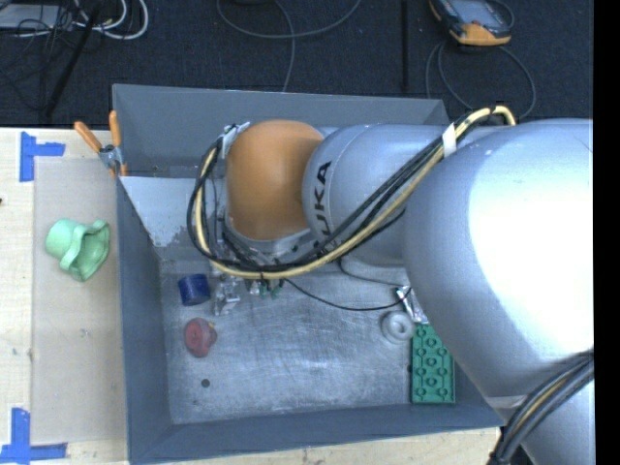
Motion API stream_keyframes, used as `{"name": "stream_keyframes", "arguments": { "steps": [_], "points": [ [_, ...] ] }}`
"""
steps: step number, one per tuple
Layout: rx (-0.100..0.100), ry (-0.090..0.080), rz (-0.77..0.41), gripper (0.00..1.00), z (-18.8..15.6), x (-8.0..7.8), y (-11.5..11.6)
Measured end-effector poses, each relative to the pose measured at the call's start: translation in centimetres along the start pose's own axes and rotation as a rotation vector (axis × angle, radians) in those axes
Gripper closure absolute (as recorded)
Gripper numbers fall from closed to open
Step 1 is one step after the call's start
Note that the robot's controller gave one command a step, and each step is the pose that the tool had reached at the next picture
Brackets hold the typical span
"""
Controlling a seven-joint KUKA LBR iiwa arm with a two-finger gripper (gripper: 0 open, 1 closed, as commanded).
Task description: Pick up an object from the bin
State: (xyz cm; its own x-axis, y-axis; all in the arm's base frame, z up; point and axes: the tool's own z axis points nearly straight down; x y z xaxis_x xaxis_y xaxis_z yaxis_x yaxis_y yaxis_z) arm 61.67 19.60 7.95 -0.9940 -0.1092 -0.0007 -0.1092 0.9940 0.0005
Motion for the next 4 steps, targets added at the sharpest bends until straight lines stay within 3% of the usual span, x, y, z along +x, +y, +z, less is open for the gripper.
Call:
{"name": "stream_keyframes", "arguments": {
  "steps": [1, 2, 3, 4],
  "points": [
    [-0.002, -0.002, -0.014, 1.00, -3.46, 1.78, 3.28],
    [0.000, 0.000, -0.021, 1.00, -2.97, 2.17, 3.17],
    [0.000, 0.000, -0.019, 0.00, -2.95, 2.17, 3.14],
    [0.000, 0.000, -0.017, 1.00, -2.94, 2.18, 3.14]
  ]
}}
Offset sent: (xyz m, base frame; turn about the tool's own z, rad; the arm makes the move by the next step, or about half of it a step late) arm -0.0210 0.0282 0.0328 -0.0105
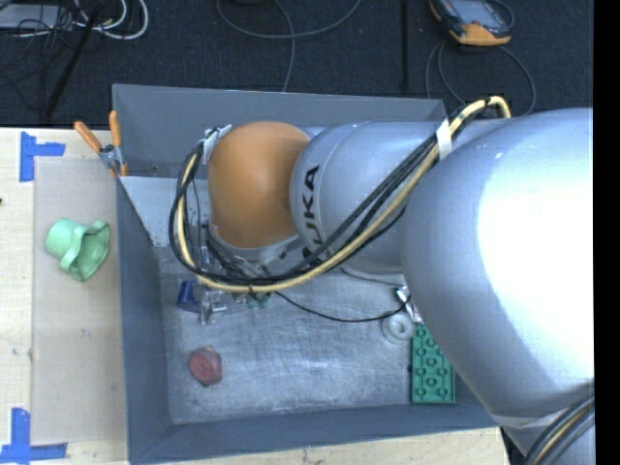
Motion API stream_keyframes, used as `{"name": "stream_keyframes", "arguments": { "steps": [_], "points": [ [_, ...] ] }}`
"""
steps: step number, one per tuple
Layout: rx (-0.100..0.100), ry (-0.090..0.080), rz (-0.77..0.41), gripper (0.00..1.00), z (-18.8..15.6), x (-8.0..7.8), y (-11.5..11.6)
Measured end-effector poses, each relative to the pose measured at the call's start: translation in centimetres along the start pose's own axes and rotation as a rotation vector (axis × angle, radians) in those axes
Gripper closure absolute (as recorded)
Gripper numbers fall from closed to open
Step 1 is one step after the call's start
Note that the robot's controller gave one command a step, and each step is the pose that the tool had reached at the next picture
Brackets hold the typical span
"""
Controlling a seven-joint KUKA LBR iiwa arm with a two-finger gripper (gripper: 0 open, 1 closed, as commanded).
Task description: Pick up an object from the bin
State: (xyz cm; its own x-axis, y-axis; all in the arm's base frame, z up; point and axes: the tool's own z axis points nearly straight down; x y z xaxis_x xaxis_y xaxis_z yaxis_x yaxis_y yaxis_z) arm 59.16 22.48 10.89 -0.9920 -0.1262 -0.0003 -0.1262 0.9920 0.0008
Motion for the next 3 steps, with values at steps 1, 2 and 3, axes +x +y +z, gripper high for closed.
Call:
{"name": "stream_keyframes", "arguments": {
  "steps": [1, 2, 3],
  "points": [
    [-0.001, -0.008, 0.008, 1.00, -10.6, 0.3, -0.3],
    [0.000, -0.001, 0.008, 0.00, -10.1, 0.4, -0.3],
    [0.002, 0.008, -0.123, 0.00, -1.4, 0.4, 1.1]
  ]
}}
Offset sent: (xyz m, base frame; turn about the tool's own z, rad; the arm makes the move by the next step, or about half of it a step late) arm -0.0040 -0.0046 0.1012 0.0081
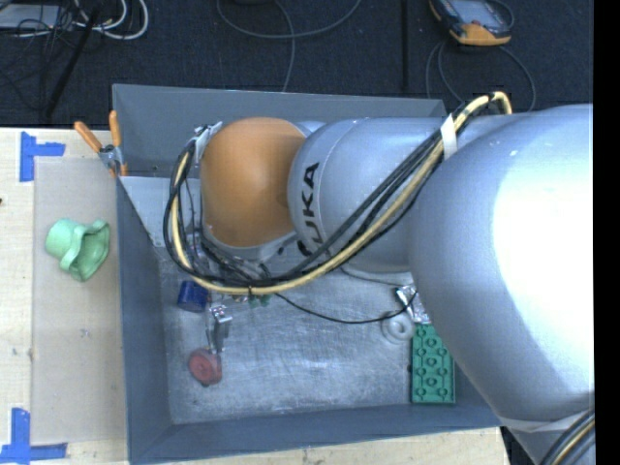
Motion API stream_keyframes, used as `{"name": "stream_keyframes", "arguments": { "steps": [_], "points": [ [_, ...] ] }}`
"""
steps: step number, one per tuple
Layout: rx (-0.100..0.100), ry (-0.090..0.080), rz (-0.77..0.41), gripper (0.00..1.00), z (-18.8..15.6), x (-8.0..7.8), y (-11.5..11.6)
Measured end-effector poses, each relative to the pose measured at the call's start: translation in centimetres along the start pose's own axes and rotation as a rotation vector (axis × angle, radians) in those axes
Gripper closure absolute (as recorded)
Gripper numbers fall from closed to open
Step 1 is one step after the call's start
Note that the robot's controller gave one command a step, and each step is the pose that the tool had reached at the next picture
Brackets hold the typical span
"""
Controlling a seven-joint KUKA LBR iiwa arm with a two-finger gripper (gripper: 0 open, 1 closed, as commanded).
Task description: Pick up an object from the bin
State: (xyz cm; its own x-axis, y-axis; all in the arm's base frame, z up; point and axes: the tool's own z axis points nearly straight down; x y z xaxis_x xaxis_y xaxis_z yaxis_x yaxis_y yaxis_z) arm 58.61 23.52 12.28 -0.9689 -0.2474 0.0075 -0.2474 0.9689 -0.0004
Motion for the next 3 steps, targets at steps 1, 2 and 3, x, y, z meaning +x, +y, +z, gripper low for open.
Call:
{"name": "stream_keyframes", "arguments": {
  "steps": [1, 2, 3],
  "points": [
    [0.000, -0.008, -0.227, 0.00, 5.2, -1.8, -5.6],
    [-0.002, -0.010, -0.307, 0.00, 5.3, -2.3, -0.3],
    [0.001, -0.010, -0.510, 0.00, 5.2, -0.2, -5.9]
  ]
}}
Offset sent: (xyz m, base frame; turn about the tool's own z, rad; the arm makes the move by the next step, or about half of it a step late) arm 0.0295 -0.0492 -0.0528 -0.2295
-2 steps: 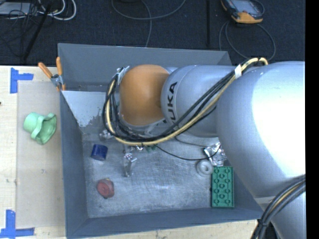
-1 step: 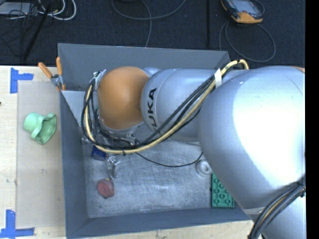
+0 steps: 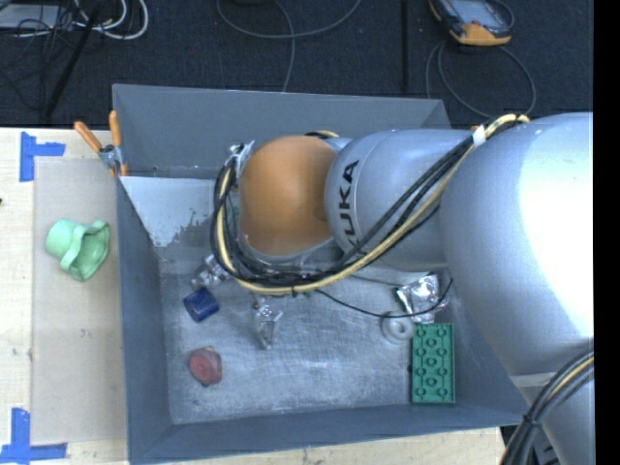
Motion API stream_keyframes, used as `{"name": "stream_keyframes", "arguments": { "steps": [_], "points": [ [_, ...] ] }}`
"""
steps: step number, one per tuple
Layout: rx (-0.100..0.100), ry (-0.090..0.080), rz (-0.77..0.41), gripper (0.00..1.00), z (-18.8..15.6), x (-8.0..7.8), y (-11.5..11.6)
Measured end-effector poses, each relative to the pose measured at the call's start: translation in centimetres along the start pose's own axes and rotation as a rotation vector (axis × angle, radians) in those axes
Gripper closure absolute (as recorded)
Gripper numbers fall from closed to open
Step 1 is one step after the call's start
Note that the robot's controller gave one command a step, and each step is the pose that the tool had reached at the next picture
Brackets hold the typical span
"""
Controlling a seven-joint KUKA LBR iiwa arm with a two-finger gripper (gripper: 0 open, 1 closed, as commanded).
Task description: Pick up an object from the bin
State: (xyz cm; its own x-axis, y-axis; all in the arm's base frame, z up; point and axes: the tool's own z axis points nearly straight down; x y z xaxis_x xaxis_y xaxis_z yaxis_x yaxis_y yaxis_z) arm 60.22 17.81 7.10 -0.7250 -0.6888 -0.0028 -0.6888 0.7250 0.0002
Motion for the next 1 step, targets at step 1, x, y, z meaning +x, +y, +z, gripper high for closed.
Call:
{"name": "stream_keyframes", "arguments": {
  "steps": [1],
  "points": [
    [-0.001, -0.001, -0.175, 0.00, -5.55, 1.90, 6.32]
  ]
}}
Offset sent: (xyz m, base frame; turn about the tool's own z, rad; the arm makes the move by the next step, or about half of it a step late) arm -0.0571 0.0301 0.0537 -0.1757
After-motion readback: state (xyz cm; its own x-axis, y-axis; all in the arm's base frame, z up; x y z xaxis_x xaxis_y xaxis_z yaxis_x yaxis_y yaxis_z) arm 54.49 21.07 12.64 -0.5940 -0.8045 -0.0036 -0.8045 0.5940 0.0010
